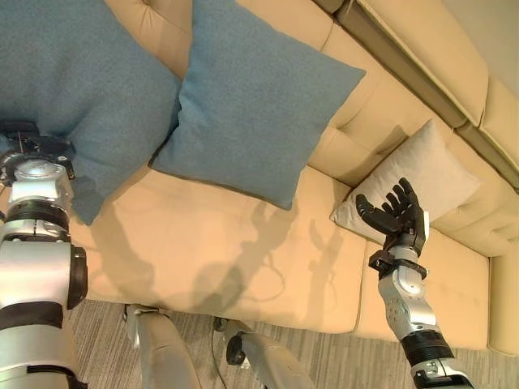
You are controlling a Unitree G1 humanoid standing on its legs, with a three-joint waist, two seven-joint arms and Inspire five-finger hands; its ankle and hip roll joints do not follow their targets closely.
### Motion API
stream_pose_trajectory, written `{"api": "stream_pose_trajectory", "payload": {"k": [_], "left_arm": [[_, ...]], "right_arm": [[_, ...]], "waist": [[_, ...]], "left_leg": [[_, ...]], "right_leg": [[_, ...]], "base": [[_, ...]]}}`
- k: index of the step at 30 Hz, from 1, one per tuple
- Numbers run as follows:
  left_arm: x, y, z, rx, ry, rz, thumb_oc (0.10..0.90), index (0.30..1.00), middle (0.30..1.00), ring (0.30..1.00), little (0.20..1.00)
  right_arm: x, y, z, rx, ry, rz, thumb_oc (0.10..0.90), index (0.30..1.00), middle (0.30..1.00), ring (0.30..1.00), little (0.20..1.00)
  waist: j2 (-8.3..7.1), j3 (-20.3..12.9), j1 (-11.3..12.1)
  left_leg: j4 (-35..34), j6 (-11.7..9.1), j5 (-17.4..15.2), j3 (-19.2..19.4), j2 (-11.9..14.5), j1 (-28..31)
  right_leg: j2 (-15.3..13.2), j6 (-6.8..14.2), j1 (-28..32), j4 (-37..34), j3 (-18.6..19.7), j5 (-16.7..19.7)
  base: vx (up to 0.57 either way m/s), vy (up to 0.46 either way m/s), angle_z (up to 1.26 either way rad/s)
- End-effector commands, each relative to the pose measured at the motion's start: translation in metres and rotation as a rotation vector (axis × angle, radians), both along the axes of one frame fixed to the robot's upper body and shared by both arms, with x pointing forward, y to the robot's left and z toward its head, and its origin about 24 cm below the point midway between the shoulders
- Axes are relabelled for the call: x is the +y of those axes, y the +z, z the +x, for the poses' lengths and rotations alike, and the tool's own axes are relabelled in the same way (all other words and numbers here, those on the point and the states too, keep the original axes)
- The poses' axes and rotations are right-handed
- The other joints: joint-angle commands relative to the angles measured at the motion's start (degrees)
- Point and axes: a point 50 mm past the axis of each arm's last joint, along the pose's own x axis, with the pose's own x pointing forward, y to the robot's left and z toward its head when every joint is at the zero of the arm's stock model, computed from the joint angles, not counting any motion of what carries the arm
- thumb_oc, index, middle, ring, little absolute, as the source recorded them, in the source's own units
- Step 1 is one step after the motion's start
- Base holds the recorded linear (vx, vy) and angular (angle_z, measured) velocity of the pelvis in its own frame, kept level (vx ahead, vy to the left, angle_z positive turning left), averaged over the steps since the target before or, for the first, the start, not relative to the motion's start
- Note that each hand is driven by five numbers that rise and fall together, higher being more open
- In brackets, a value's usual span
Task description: Pick up all the scattered cushions and arrange them neatly on the sofa.
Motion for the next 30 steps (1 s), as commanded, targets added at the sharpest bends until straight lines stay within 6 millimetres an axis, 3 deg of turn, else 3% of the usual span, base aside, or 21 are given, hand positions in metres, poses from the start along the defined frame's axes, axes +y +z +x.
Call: {"api": "stream_pose_trajectory", "payload": {"k": [1,5,9,11,17,22,23,26,27,28,30], "left_arm": [[0.049,0.063,-0.051,-0.063,0.261,0.262,0.8,0.9,0.9,0.9,0.9],[0.05,0.059,-0.051,-0.036,0.255,0.275,0.8,0.9,0.9,0.9,0.9],[0.036,0.027,-0.03,0.005,0.126,0.15,0.8,0.9,0.9,0.9,0.9],[0.028,0.021,-0.023,0.019,0.104,0.13,0.8,0.9,0.9,0.9,0.9],[0.013,0.023,-0.011,0.042,0.067,0.145,0.8,0.9,0.9,0.9,0.9],[0.005,0.032,-0.005,-0.037,0.037,0.123,0.8,0.9,0.9,0.9,0.9],[-0.002,0.027,0.001,-0.051,-0.002,0.098,0.8,0.9,0.9,0.9,0.9],[-0.038,0.037,0.025,-0.13,-0.161,0.1,0.8,0.9,0.9,0.9,0.9],[-0.052,0.047,0.031,-0.209,-0.238,0.078,0.632,0.648,0.648,0.648,0.648],[-0.062,0.055,0.036,-0.269,-0.298,0.06,0.42,0.331,0.331,0.331,0.331],[-0.089,0.072,0.043,-0.397,-0.446,0.04,0.4,0.3,0.3,0.3,0.3]], "right_arm": [[-0.038,0.049,-0.003,-0.205,-0.118,-0.102,0.8,0.9,0.9,0.9,0.9],[-0.035,0.05,0.001,-0.207,-0.099,-0.098,0.8,0.9,0.9,0.9,0.9],[-0.023,0.055,0.01,-0.205,-0.056,-0.099,0.8,0.9,0.9,0.9,0.9],[-0.02,0.055,0.012,-0.2,-0.045,-0.107,0.8,0.9,0.9,0.9,0.9],[-0.014,0.059,0.013,-0.218,-0.022,-0.131,0.8,0.9,0.9,0.9,0.9],[-0.014,0.058,0.01,-0.212,-0.021,-0.156,0.8,0.9,0.9,0.9,0.9],[-0.017,0.06,0.01,-0.212,-0.032,-0.161,0.8,0.9,0.9,0.9,0.9],[-0.021,0.055,0.014,-0.174,-0.055,-0.141,0.8,0.9,0.9,0.9,0.9],[-0.021,0.053,0.015,-0.172,-0.052,-0.13,0.8,0.9,0.9,0.9,0.9],[-0.023,0.052,0.016,-0.162,-0.065,-0.117,0.8,0.9,0.9,0.9,0.9],[-0.016,0.051,0.019,-0.165,-0.042,-0.096,0.8,0.9,0.9,0.9,0.9]], "waist": [[-1.26,-1.8,0.4],[-1.22,-1.5,1.1],[-1.87,-0.7,1.2],[-2.32,-0.3,0.8],[-3.12,-0.2,-0.3],[-3.06,-0.6,-0.4],[-3.24,-0.7,-0.2],[-2.93,-1.0,0.3],[-2.84,-1.0,0.4],[-2.77,-1.1,0.5],[-2.48,-0.6,0.9]], "left_leg": [[-1.0,5.3,-4.5,4.9,-4.7,2.8],[-0.9,5.3,-4.2,4.7,-4.5,2.5],[-0.8,5.1,-3.5,4.1,-4.2,1.2],[-0.8,5.1,-3.3,3.9,-4.1,0.6],[-0.2,5.1,-3.3,4.0,-3.8,-0.4],[0.2,5.2,-3.6,4.3,-3.9,-0.6],[0.3,5.2,-3.8,4.2,-3.9,-0.7],[0.0,5.2,-3.8,3.6,-4.4,-0.9],[-0.3,5.2,-3.7,3.5,-4.5,-0.9],[-0.4,5.2,-3.7,3.4,-4.6,-1.0],[-0.4,5.2,-3.7,3.0,-4.8,-1.4]], "right_leg": [[-0.2,3.7,0.6,6.6,-0.8,-7.6],[0.0,3.6,0.4,6.6,-1.2,-7.6],[0.3,3.6,-0.3,6.4,-1.4,-7.0],[0.3,3.7,-0.7,6.1,-1.4,-6.6],[0.3,3.9,-1.6,5.8,-0.7,-5.7],[0.3,3.8,-1.7,5.9,-0.4,-5.8],[0.2,3.8,-1.7,5.9,-0.7,-6.0],[0.2,3.8,-1.7,5.7,-1.1,-5.9],[0.2,3.8,-1.7,5.6,-1.2,-6.0],[0.2,3.8,-1.8,5.5,-1.4,-6.0],[0.3,3.6,-1.9,5.5,-1.9,-6.1]], "base": [[-0.01,-0.026,0.08],[0.0,-0.008,0.01],[0.0,0.0,0.01],[-0.02,0.0,0.07],[0.0,0.011,0.06],[0.01,0.022,0.0],[0.0,0.035,0.0],[0.01,0.016,0.04],[0.02,-0.004,0.09],[0.01,-0.011,0.1],[-0.01,0.001,0.17]]}}
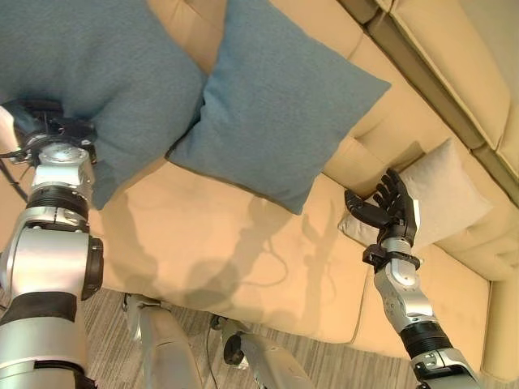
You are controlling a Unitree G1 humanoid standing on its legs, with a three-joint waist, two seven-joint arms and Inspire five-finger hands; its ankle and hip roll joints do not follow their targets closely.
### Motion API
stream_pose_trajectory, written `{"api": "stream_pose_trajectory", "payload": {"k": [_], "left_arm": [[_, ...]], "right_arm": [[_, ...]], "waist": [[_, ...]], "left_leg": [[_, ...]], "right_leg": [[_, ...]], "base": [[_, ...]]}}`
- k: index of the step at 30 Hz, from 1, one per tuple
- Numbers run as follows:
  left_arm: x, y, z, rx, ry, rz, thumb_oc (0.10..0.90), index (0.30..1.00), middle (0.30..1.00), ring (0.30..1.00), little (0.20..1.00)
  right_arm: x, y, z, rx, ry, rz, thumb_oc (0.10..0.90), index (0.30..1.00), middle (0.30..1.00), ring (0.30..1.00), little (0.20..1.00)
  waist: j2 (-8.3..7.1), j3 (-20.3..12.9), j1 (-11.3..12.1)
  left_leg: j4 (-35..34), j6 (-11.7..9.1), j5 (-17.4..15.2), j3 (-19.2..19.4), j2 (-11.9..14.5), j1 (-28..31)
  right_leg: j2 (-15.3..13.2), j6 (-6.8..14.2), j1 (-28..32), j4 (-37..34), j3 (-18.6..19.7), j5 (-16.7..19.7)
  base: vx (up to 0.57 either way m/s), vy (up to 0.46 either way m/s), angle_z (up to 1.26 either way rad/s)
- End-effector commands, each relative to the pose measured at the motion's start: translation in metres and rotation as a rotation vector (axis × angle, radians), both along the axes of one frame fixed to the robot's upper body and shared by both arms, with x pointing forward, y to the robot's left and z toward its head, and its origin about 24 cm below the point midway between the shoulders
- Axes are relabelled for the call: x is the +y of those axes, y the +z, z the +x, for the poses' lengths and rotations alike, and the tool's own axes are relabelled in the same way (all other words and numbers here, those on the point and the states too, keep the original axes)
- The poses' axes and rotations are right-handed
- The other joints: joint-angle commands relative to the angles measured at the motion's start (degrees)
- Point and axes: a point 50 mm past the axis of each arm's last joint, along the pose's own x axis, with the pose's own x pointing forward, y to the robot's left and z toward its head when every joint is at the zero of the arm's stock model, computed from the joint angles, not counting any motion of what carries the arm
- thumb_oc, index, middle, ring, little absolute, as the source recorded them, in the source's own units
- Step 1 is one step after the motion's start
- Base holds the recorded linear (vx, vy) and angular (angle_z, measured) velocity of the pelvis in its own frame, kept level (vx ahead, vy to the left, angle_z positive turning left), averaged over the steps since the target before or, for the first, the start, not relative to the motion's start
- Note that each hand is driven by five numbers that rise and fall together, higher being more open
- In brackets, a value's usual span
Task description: Pick up all the scattered cushions and arrange them neatly on the sofa.
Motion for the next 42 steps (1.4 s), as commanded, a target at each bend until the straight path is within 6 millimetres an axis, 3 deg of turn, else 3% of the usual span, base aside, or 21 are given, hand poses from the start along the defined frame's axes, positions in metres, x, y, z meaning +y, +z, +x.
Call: {"api": "stream_pose_trajectory", "payload": {"k": [1,5,9,19,20,23,26,28,30,31,32,35,36,41,42], "left_arm": [[-0.047,0.066,0.014,-0.337,-0.297,0.041,0.4,0.3,0.3,0.3,0.3],[-0.077,0.064,0.021,-0.366,-0.401,0.033,0.4,0.3,0.3,0.3,0.3],[-0.092,0.061,0.025,-0.363,-0.446,0.046,0.4,0.3,0.3,0.3,0.3],[-0.101,0.074,0.01,-0.521,-0.503,0.092,0.4,0.3,0.3,0.3,0.3],[-0.095,0.075,0.005,-0.53,-0.489,0.13,0.4,0.3,0.3,0.3,0.3],[-0.084,0.074,-0.001,-0.525,-0.463,0.166,0.4,0.3,0.3,0.3,0.3],[-0.044,0.084,-0.025,-0.556,-0.372,0.248,0.4,0.3,0.3,0.3,0.3],[-0.034,0.082,-0.031,-0.556,-0.346,0.26,0.4,0.3,0.3,0.3,0.3],[-0.022,0.082,-0.043,-0.563,-0.326,0.289,0.4,0.3,0.3,0.3,0.3],[-0.009,0.08,-0.052,-0.552,-0.303,0.311,0.4,0.3,0.3,0.3,0.3],[-0.009,0.079,-0.053,-0.552,-0.303,0.31,0.4,0.3,0.3,0.3,0.3],[0.006,0.066,-0.066,-0.51,-0.283,0.34,0.4,0.3,0.3,0.3,0.3],[0.008,0.064,-0.067,-0.506,-0.28,0.338,0.4,0.3,0.3,0.3,0.3],[0.016,0.052,-0.075,-0.44,-0.289,0.363,0.4,0.3,0.3,0.3,0.3],[0.016,0.051,-0.075,-0.439,-0.289,0.363,0.4,0.3,0.3,0.3,0.3]], "right_arm": [[-0.029,0.044,0.008,-0.174,-0.107,0.005,0.8,0.9,0.9,0.9,0.9],[-0.01,0.044,0.017,-0.17,-0.058,0.016,0.8,0.9,0.9,0.9,0.9],[-0.003,0.045,0.019,-0.165,-0.034,0.006,0.8,0.9,0.9,0.9,0.9],[-0.009,0.045,0.012,-0.179,-0.04,0.021,0.8,0.9,0.9,0.9,0.9],[-0.01,0.043,0.011,-0.172,-0.042,0.023,0.8,0.9,0.9,0.9,0.9],[-0.011,0.041,0.008,-0.167,-0.041,0.027,0.8,0.9,0.9,0.9,0.9],[-0.022,0.044,-0.002,-0.178,-0.037,0.01,0.8,0.9,0.9,0.9,0.9],[-0.025,0.044,-0.005,-0.183,-0.035,0.011,0.8,0.9,0.9,0.9,0.9],[-0.027,0.045,-0.007,-0.182,-0.026,0.01,0.8,0.9,0.9,0.9,0.9],[-0.028,0.043,-0.01,-0.175,-0.017,0.009,0.8,0.9,0.9,0.9,0.9],[-0.028,0.043,-0.011,-0.174,-0.016,0.008,0.8,0.9,0.9,0.9,0.9],[-0.024,0.04,-0.015,-0.165,0.028,0.021,0.8,0.9,0.9,0.9,0.9],[-0.023,0.039,-0.015,-0.162,0.031,0.019,0.8,0.9,0.9,0.9,0.9],[-0.013,0.033,-0.015,-0.133,0.101,0.041,0.8,0.9,0.9,0.9,0.9],[-0.012,0.033,-0.015,-0.132,0.101,0.041,0.8,0.9,0.9,0.9,0.9]], "waist": [[-2.03,-0.2,-1.1],[-1.46,0.8,-0.5],[-0.81,1.0,-0.8],[2.19,-0.3,-0.4],[3.46,-1.4,-0.1],[4.64,-2.6,0.2],[7.12,-5.1,0.8],[7.82,-5.6,0.9],[9.49,-6.6,1.3],[11.26,-7.7,1.9],[11.27,-7.7,1.8],[14.58,-10.5,2.3],[14.69,-10.4,2.2],[18.26,-14.7,2.4],[18.26,-14.6,2.4]], "left_leg": [[-0.3,5.7,-4.4,5.4,-4.7,0.7],[0.3,5.9,-4.5,4.8,-5.0,-0.1],[0.1,6.0,-4.5,4.9,-5.2,0.2],[-0.5,6.2,-5.0,6.1,-5.8,1.8],[-1.3,6.3,-5.2,6.5,-5.9,3.4],[-2.2,6.4,-5.2,7.1,-6.2,4.9],[-4.7,6.3,-4.9,8.0,-7.0,9.4],[-5.5,6.3,-4.7,8.3,-7.0,10.9],[-7.3,6.3,-3.7,8.8,-7.6,13.5],[-7.9,6.3,-4.2,9.4,-7.6,16.1],[-8.2,6.3,-3.7,9.4,-7.7,16.1],[-10.5,6.6,-3.2,10.4,-8.1,20.5],[-10.9,6.6,-3.1,10.4,-8.1,21.0],[-14.1,6.6,-2.8,11.6,-8.6,27.0],[-14.3,6.6,-2.7,11.6,-8.6,27.3]], "right_leg": [[-0.4,3.4,-1.4,5.6,0.3,-5.6],[-0.3,3.2,-2.0,5.7,0.3,-5.5],[-0.3,3.1,-2.2,5.9,0.7,-5.6],[-1.3,3.0,-1.6,6.1,0.5,-5.9],[-1.6,2.9,-0.9,6.1,0.7,-6.2],[-2.0,2.8,0.0,6.1,1.1,-6.5],[-2.5,2.8,2.8,5.8,1.4,-7.2],[-2.7,2.9,3.9,5.6,1.4,-7.4],[-3.4,2.9,5.9,5.1,1.1,-7.4],[-3.9,3.0,7.9,4.9,1.0,-8.0],[-4.0,3.0,7.9,4.7,0.9,-7.6],[-4.6,3.0,11.1,3.8,0.6,-8.0],[-4.6,3.0,11.5,3.7,0.7,-8.0],[-4.9,3.1,16.1,2.6,0.7,-9.1],[-4.9,3.1,16.3,2.6,0.7,-9.1]], "base": [[-0.02,0.009,0.22],[-0.02,0.004,0.11],[0.0,0.002,0.01],[0.0,0.006,0.0],[0.04,0.028,-0.07],[0.05,0.034,-0.17],[0.09,0.021,-0.09],[0.11,0.015,-0.06],[0.14,0.014,-0.05],[0.1,0.014,-0.01],[0.12,0.025,0.0],[0.09,0.039,-0.01],[0.09,0.02,-0.07],[0.09,0.012,-0.03],[0.08,-0.006,-0.03]]}}
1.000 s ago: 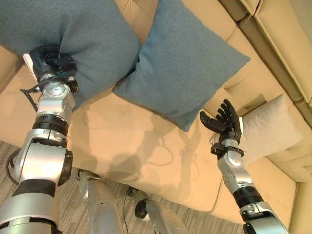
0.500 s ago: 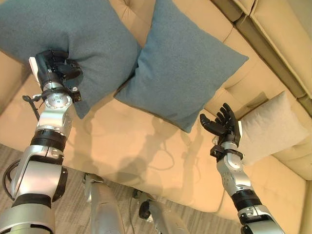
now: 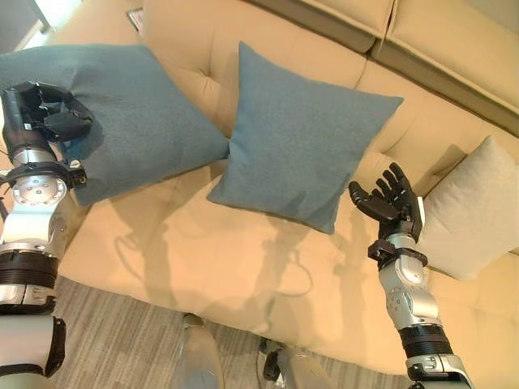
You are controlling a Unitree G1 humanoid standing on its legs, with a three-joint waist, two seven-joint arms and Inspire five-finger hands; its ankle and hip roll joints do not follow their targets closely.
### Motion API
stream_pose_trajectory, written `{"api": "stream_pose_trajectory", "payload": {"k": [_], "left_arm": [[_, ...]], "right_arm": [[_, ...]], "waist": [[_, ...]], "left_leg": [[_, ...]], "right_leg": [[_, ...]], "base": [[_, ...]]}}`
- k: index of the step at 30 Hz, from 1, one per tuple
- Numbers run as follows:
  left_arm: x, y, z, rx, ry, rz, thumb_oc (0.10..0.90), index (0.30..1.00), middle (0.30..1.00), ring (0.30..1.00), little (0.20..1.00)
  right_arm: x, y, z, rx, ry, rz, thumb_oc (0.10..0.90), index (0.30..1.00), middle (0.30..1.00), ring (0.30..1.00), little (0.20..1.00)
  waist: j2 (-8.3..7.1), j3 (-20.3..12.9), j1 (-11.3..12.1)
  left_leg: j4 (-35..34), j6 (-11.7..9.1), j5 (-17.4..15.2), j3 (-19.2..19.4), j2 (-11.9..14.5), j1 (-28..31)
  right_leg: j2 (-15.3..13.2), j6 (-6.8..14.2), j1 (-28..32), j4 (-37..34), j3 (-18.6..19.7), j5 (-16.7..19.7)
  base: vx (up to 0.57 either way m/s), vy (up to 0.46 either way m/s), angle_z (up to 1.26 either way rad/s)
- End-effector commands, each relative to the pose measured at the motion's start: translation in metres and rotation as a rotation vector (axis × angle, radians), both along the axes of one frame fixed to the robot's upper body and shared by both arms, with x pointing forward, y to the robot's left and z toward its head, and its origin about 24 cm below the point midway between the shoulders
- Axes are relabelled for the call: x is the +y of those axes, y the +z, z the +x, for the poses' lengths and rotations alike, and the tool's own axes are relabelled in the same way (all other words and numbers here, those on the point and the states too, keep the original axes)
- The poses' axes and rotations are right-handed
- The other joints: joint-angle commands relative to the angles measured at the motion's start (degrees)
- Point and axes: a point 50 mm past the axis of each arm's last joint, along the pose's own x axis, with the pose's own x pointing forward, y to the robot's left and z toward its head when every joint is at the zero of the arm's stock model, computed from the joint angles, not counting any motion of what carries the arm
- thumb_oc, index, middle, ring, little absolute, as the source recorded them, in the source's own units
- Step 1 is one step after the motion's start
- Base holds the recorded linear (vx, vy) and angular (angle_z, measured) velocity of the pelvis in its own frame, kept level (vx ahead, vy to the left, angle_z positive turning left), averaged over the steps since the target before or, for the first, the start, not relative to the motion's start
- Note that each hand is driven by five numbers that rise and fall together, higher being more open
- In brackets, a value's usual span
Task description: Pick up all the scattered cushions and arrange them neatly on the sofa.
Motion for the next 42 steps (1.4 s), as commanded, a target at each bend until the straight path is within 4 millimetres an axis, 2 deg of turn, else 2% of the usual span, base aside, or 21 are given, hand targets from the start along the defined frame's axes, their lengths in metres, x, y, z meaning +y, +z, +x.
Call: {"api": "stream_pose_trajectory", "payload": {"k": [1,4,5,6,9,10,11,16,21,22,23,24,26,29,33,39,42], "left_arm": [[-0.005,0.05,-0.019,-0.246,-0.055,0.147,0.4,0.3,0.3,0.3,0.3],[-0.014,0.057,-0.018,-0.243,-0.112,0.194,0.4,0.3,0.3,0.3,0.3],[-0.02,0.062,-0.014,-0.242,-0.137,0.216,0.4,0.3,0.3,0.3,0.3],[-0.02,0.062,-0.014,-0.242,-0.138,0.217,0.4,0.3,0.3,0.3,0.3],[-0.027,0.08,-0.011,-0.264,-0.147,0.272,0.4,0.3,0.3,0.3,0.3],[-0.028,0.081,-0.011,-0.265,-0.148,0.273,0.4,0.3,0.3,0.3,0.3],[-0.03,0.093,-0.011,-0.291,-0.153,0.284,0.4,0.3,0.3,0.3,0.3],[-0.036,0.121,-0.019,-0.354,-0.172,0.356,0.4,0.3,0.3,0.3,0.3],[-0.039,0.14,-0.028,-0.392,-0.15,0.442,0.4,0.3,0.3,0.3,0.3],[-0.023,0.147,-0.046,-0.415,-0.081,0.491,0.4,0.3,0.3,0.3,0.3],[-0.014,0.149,-0.054,-0.409,-0.043,0.514,0.4,0.3,0.3,0.3,0.3],[-0.015,0.161,-0.063,-0.407,-0.024,0.585,0.4,0.3,0.3,0.3,0.3],[-0.006,0.162,-0.073,-0.403,0.025,0.615,0.4,0.3,0.3,0.3,0.3],[0.006,0.164,-0.082,-0.401,0.079,0.612,0.4,0.3,0.3,0.3,0.3],[0.008,0.17,-0.086,-0.417,0.097,0.623,0.4,0.3,0.3,0.3,0.3],[0.0,0.184,-0.088,-0.476,0.034,0.598,0.4,0.3,0.3,0.3,0.3],[-0.013,0.185,-0.088,-0.508,-0.03,0.615,0.4,0.3,0.3,0.3,0.3]], "right_arm": [[-0.01,0.012,-0.014,-0.076,0.047,-0.073,0.8,0.9,0.9,0.9,0.9],[0.005,-0.003,-0.02,-0.038,0.13,-0.053,0.8,0.9,0.9,0.9,0.9],[0.014,-0.009,-0.022,-0.021,0.173,-0.043,0.8,0.9,0.9,0.9,0.9],[0.014,-0.009,-0.022,-0.021,0.172,-0.041,0.8,0.9,0.9,0.9,0.9],[0.021,-0.016,-0.025,-0.002,0.212,-0.029,0.8,0.9,0.9,0.9,0.9],[0.021,-0.016,-0.025,-0.002,0.212,-0.029,0.8,0.9,0.9,0.9,0.9],[0.03,-0.02,-0.024,0.009,0.246,-0.011,0.8,0.9,0.9,0.9,0.9],[0.056,-0.028,-0.028,0.028,0.385,0.032,0.8,0.9,0.9,0.9,0.9],[0.062,-0.034,-0.032,0.04,0.435,0.069,0.8,0.9,0.9,0.9,0.9],[0.06,-0.066,-0.07,0.135,0.48,0.107,0.8,0.9,0.9,0.9,0.9],[0.046,-0.077,-0.083,0.213,0.509,0.055,0.8,0.9,0.9,0.9,0.9],[0.032,-0.082,-0.092,0.232,0.498,0.054,0.8,0.9,0.9,0.9,0.9],[0.031,-0.085,-0.103,0.224,0.499,0.105,0.8,0.9,0.9,0.9,0.9],[0.041,-0.089,-0.108,0.231,0.551,0.131,0.8,0.9,0.9,0.9,0.9],[0.05,-0.098,-0.113,0.271,0.591,0.146,0.8,0.9,0.9,0.9,0.9],[0.058,-0.114,-0.116,0.328,0.607,0.217,0.8,0.9,0.9,0.9,0.9],[0.067,-0.119,-0.108,0.318,0.597,0.332,0.8,0.9,0.9,0.9,0.9]], "waist": [[6.1,-19.6,-2.1],[7.97,-21.5,-2.2],[9.06,-22.4,-2.5],[9.0,-22.3,-2.4],[10.59,-23.4,-2.5],[10.54,-23.4,-2.4],[11.76,-23.9,-2.3],[14.18,-24.6,-2.0],[15.58,-24.7,-2.2],[16.09,-23.9,-3.4],[16.47,-24.1,-4.3],[17.18,-24.0,-5.4],[17.25,-23.9,-5.5],[18.41,-23.8,-6.0],[19.41,-23.7,-5.9],[20.28,-24.0,-5.2],[20.73,-24.4,-4.4]], "left_leg": [[-0.7,3.7,-5.8,4.6,-4.3,5.0],[-2.6,3.7,-5.4,4.6,-4.4,7.9],[-3.3,3.7,-5.2,4.8,-4.5,9.2],[-3.4,3.7,-5.2,4.8,-4.5,9.4],[-4.5,3.6,-4.6,5.2,-4.5,10.9],[-4.6,3.6,-4.6,5.2,-4.5,11.0],[-4.9,3.4,-4.1,5.4,-4.5,11.5],[-5.8,2.9,-3.0,6.0,-4.5,12.9],[-6.2,2.5,-2.0,6.1,-4.5,12.9],[-6.1,2.4,-1.4,6.7,-4.5,12.8],[-6.4,2.2,-1.7,7.1,-4.4,12.9],[-6.4,2.0,-1.5,7.6,-4.2,12.9],[-6.4,1.8,-1.3,7.8,-4.1,12.8],[-6.3,1.5,-1.1,8.2,-4.0,12.9],[-6.2,1.4,-1.1,8.1,-4.1,13.2],[-6.6,1.3,-0.7,7.5,-4.2,13.5],[-6.5,1.3,-0.7,7.1,-4.5,13.4]], "right_leg": [[1.6,2.1,1.9,4.6,-1.8,-8.9],[1.6,2.3,4.2,3.9,-2.1,-9.3],[1.6,2.3,5.3,3.5,-1.9,-9.5],[1.7,2.3,5.4,3.5,-1.9,-9.5],[1.8,2.4,6.8,2.9,-1.9,-9.9],[1.8,2.4,6.8,2.9,-1.9,-9.9],[1.8,2.4,7.4,2.5,-1.8,-10.0],[2.0,2.2,8.8,0.7,-1.3,-9.7],[2.2,2.0,9.4,-0.3,-1.1,-9.5],[2.2,2.0,9.2,-0.3,-0.7,-9.1],[2.2,2.1,9.1,-0.5,-0.4,-9.3],[2.2,2.1,8.9,-0.5,0.0,-9.1],[2.2,2.1,8.7,-0.8,0.2,-8.8],[2.1,2.1,8.6,-0.8,0.5,-8.8],[2.0,2.0,9.0,-0.9,0.4,-8.9],[2.1,1.8,9.4,-1.1,-0.2,-9.1],[2.0,1.7,9.7,-1.1,-0.5,-9.2]], "base": [[0.07,0.002,-0.05],[0.04,-0.003,-0.03],[0.02,-0.009,0.05],[0.0,0.0,0.0],[-0.04,-0.021,-0.04],[-0.08,-0.02,-0.02],[-0.08,-0.028,-0.02],[-0.07,-0.041,-0.07],[-0.06,-0.021,-0.01],[-0.07,-0.001,-0.06],[-0.07,0.004,-0.13],[-0.05,-0.034,-0.13],[-0.06,-0.024,-0.16],[-0.02,-0.006,-0.06],[-0.02,-0.01,-0.05],[0.0,0.0,0.0],[0.01,0.009,0.06]]}}
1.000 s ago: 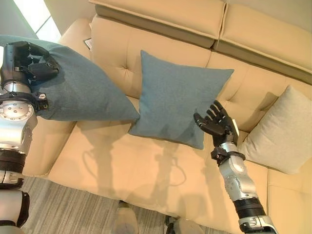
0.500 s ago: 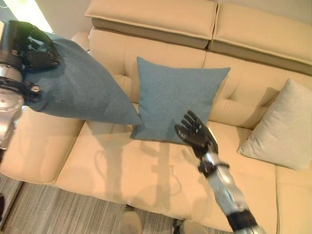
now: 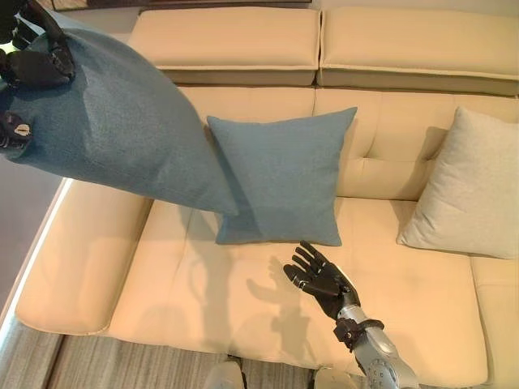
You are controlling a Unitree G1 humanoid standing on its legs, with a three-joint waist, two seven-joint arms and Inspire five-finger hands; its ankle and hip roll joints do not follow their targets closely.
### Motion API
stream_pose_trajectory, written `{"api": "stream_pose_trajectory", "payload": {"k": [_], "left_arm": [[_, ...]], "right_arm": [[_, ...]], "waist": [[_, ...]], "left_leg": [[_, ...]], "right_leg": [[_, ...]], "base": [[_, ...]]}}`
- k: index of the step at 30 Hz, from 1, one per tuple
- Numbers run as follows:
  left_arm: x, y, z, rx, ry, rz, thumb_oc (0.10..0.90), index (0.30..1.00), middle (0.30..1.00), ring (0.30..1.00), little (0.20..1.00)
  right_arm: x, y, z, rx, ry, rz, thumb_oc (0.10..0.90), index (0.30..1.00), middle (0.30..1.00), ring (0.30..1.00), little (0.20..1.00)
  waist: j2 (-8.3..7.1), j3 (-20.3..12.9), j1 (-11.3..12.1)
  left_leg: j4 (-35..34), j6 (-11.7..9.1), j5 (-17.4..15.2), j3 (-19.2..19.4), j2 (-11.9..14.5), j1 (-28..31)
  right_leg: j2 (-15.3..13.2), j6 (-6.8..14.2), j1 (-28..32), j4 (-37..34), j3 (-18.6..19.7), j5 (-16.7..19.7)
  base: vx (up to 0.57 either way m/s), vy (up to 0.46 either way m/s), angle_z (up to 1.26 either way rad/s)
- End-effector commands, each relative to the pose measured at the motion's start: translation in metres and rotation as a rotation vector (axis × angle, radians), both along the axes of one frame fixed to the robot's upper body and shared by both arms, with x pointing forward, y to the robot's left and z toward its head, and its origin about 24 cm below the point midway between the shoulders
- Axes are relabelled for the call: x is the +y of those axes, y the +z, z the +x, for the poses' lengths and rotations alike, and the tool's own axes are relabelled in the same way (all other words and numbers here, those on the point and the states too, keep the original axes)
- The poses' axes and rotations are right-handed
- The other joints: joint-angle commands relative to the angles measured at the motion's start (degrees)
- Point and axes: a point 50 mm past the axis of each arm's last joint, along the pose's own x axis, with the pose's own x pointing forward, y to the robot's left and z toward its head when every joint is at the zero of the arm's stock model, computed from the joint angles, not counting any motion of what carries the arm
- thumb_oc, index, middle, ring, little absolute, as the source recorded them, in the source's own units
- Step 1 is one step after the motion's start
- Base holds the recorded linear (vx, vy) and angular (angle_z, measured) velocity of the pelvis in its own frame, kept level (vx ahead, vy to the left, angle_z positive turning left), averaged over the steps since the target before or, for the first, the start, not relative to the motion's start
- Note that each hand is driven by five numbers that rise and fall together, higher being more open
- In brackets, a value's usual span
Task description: Pick up all the scattered cushions and arrange them neatly on the sofa.
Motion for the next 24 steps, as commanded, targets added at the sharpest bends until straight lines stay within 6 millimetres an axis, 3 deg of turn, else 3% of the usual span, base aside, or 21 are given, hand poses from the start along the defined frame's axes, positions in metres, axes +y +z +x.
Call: {"api": "stream_pose_trajectory", "payload": {"k": [1,7,12,16,24], "left_arm": [[0.0,0.09,-0.056,-0.511,-0.081,-0.044,0.4,0.3,0.3,0.3,0.3],[-0.017,0.094,-0.059,-0.53,-0.166,-0.003,0.4,0.3,0.3,0.3,0.3],[-0.023,0.091,-0.062,-0.533,-0.184,0.018,0.4,0.3,0.3,0.3,0.3],[-0.018,0.083,-0.059,-0.51,-0.173,-0.004,0.4,0.3,0.3,0.3,0.3],[-0.034,0.052,-0.034,-0.459,-0.299,-0.122,0.4,0.3,0.3,0.3,0.3]], "right_arm": [[0.0,-0.003,-0.012,-0.016,0.03,0.103,0.8,0.9,0.9,0.9,0.9],[-0.001,0.006,0.012,-0.047,-0.127,0.306,0.8,0.9,0.9,0.9,0.9],[-0.022,0.01,0.016,-0.079,-0.301,0.434,0.8,0.9,0.9,0.9,0.9],[-0.021,0.018,0.016,-0.12,-0.309,0.533,0.8,0.9,0.9,0.9,0.9],[0.061,0.028,0.019,-0.062,0.018,0.677,0.8,0.9,0.9,0.9,0.9]], "waist": [[6.53,-20.9,2.1],[6.94,-21.8,3.3],[7.11,-22.1,3.4],[7.73,-22.2,3.0],[8.32,-21.6,3.7]], "left_leg": [[2.0,0.7,-3.1,1.7,-3.5,0.2],[1.8,0.7,-3.2,0.7,-3.9,0.6],[1.2,0.7,-3.2,-0.3,-4.4,0.9],[0.9,0.7,-3.4,-0.2,-4.5,1.3],[1.1,0.8,-3.3,0.5,-4.3,1.3]], "right_leg": [[3.6,0.7,1.0,1.7,-2.1,-8.6],[3.5,0.7,1.8,1.6,-3.0,-8.8],[3.3,0.7,1.9,2.0,-4.1,-8.9],[3.2,0.6,1.9,2.1,-4.2,-8.9],[3.0,0.4,1.4,1.8,-3.1,-8.6]], "base": [[0.01,0.013,0.05],[0.01,-0.001,0.09],[0.02,0.007,0.11],[0.01,0.001,0.11],[-0.02,-0.005,-0.05]]}}
